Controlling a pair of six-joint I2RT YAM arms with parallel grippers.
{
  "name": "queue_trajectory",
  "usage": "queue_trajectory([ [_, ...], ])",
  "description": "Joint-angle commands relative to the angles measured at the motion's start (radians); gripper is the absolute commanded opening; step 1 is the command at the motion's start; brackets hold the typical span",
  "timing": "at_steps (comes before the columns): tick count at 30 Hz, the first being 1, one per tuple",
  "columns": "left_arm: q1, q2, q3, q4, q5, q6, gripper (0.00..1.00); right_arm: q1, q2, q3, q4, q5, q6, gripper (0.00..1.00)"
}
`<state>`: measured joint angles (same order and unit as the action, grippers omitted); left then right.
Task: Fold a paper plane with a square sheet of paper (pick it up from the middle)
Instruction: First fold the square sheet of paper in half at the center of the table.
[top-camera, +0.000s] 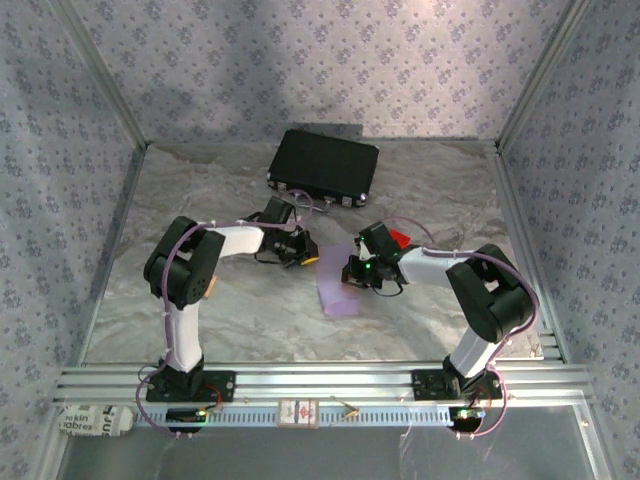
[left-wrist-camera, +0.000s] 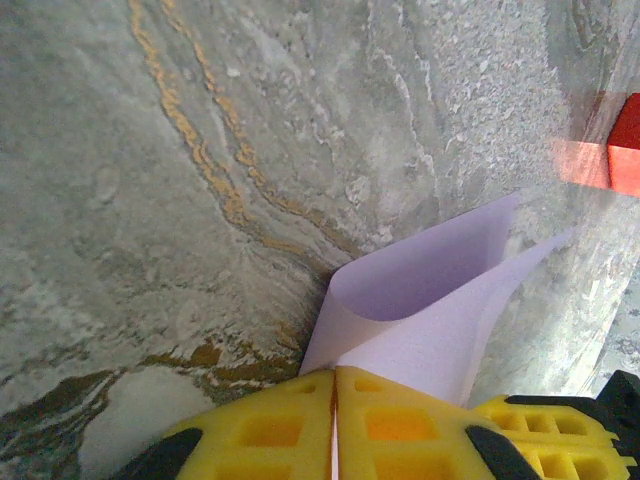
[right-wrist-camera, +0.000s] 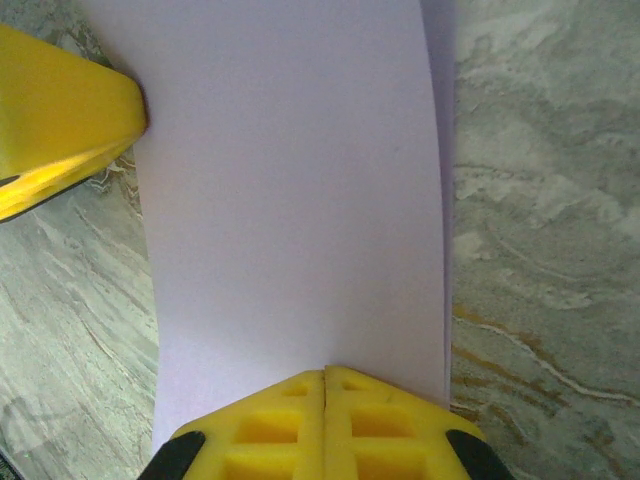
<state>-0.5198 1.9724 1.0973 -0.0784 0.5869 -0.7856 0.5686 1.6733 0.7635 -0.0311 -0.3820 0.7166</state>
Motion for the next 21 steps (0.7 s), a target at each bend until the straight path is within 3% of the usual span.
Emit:
queue_trajectory([
  [1, 0.007, 0.021, 0.000, -0.067, -0.053, 0.013, 0.09, -0.010, -0.003, -0.030, -0.106, 0.048, -0.016, 0.02],
  [9, 0.006, -0.041, 0.078, -0.080, 0.016, 0.050, 0.08, -0.017, -0.004, -0.028, -0.114, 0.050, -0.020, 0.02],
  [21, 0.006, 0.063, 0.124, -0.036, 0.064, 0.056, 0.07, -0.018, -0.001, -0.031, -0.108, 0.046, -0.021, 0.02],
])
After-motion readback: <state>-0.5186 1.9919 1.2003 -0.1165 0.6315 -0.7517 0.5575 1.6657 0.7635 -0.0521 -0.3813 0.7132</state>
